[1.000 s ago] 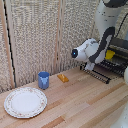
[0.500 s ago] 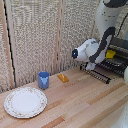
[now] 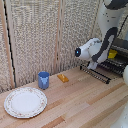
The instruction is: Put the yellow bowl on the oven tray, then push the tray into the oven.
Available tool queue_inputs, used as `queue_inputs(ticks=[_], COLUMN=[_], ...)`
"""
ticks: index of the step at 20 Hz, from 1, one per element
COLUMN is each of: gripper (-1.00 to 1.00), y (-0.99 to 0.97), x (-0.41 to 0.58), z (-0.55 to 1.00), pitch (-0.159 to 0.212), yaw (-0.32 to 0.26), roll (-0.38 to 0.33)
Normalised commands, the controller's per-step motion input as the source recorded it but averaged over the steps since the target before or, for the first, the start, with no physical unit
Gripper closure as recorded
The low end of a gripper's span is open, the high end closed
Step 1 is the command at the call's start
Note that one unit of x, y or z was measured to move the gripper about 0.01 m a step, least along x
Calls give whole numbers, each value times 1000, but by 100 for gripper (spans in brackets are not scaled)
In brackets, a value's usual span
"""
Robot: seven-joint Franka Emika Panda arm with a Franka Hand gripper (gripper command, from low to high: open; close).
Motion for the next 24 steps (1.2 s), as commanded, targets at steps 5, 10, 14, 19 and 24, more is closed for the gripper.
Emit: queue_inputs(ticks=[5, 10, 14, 19, 24], gripper=[100, 100, 100, 100, -100], y=[-922, -840, -739, -475, -293], x=[13, 21, 10, 0, 7], z=[527, 528, 523, 414, 352], pitch=[0, -2, -54, -168, -162], yaw=[64, 72, 70, 125, 160], roll=[58, 87, 123, 115, 90])
